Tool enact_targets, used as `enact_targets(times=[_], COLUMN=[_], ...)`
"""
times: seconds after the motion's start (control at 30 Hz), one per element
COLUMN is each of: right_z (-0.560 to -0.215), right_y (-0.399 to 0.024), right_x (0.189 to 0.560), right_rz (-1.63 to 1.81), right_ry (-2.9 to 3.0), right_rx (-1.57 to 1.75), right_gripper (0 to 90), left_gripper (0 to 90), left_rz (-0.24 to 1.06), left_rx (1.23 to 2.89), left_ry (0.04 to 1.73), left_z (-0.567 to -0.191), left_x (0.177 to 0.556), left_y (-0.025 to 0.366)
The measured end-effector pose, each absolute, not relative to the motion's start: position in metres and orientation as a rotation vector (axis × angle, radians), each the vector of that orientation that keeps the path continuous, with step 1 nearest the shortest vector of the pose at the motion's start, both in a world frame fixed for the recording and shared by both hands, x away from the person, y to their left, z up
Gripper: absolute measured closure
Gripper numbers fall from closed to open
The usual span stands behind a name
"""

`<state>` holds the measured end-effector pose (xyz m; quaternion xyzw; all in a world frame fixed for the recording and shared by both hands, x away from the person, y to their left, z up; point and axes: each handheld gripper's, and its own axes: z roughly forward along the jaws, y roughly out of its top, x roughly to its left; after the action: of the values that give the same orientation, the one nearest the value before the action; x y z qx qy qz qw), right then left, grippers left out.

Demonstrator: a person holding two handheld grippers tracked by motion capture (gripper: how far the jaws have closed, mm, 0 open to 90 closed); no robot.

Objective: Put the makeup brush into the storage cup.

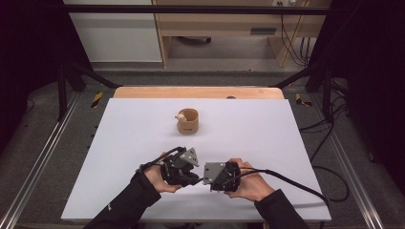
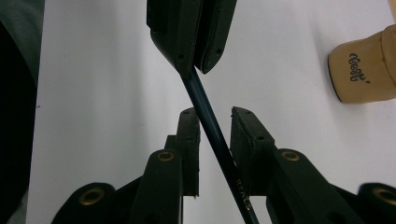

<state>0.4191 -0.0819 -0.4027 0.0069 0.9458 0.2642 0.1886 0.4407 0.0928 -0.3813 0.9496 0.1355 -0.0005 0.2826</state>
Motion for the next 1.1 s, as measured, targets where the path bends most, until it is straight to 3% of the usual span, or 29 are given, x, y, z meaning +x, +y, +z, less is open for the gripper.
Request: enact_targets(times=[1.1], right_z=[-0.4094], right_y=[-0.0806], right_x=[0.421], right_rz=[0.759], right_ry=[2.696], right_rx=[-0.049], right_gripper=[84.0], left_gripper=[79.8], left_rz=[0.02], left_rx=[2.516], left_ry=[0.397], left_z=[-0.381], left_x=[0.4446], left_y=[0.0983])
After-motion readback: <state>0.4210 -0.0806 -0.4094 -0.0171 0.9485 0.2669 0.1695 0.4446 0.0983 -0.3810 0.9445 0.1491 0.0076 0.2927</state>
